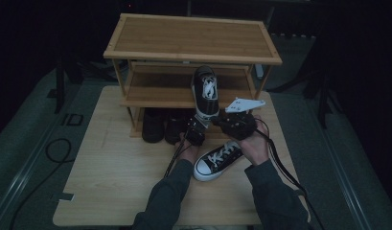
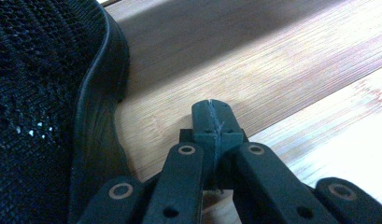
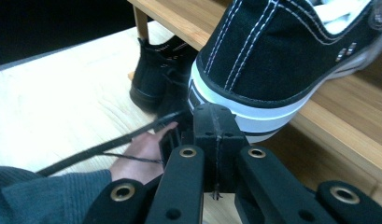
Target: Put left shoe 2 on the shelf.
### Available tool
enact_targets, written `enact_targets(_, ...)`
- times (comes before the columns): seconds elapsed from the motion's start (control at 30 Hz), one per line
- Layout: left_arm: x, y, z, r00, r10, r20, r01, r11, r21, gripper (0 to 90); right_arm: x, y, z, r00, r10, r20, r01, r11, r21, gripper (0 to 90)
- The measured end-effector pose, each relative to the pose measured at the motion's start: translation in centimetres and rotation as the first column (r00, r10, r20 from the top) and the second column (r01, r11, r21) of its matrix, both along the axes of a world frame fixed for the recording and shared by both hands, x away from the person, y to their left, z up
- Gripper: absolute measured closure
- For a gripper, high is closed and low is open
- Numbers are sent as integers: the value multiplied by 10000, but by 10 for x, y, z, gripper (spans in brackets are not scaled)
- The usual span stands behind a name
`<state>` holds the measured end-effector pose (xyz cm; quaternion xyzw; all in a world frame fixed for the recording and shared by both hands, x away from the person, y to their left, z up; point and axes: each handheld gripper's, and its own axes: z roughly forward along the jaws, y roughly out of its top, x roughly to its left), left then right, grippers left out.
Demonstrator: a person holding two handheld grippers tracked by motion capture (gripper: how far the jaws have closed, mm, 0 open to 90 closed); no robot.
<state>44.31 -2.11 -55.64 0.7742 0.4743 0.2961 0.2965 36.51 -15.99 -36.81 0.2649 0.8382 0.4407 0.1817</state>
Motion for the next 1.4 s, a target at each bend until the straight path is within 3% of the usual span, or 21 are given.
enact_targets(0.27,0,0,0,10000,13,-74,-13,10000,-69,900,3,10,-1,10000,66,-2,-66,10000,-72,900)
enact_targets(0.43,1,0,1,9998,87,-170,-90,9998,-155,900,4,6,-2,9999,-137,103,138,9999,-100,900)
enact_targets(0.47,1,1,2,9997,21,-230,-20,10000,51,900,5,6,-3,9996,-203,169,206,9997,-151,900)
enact_targets(0.53,1,1,2,9998,38,-216,-38,10000,-13,900,7,6,-4,9983,-436,393,447,9985,-301,900)
enact_targets(1.0,1,1,2,9997,69,-234,-69,10000,36,900,23,10,-6,9981,-524,316,523,9986,14,900)
enact_targets(1.13,1,1,2,9997,46,-235,-45,10000,59,900,26,16,-6,9972,-585,464,591,9982,-114,900)
enact_targets(1.2,1,1,2,9997,38,-244,-37,10000,40,900,31,17,-8,9962,-804,326,804,9968,36,900)
enact_targets(1.37,1,0,2,9998,74,-165,-75,10000,-59,900,33,21,-9,9967,-751,320,749,9972,79,900)
enact_targets(1.4,1,1,2,9997,22,-235,-20,10000,78,900,36,25,-8,9970,-696,341,694,9976,69,900)
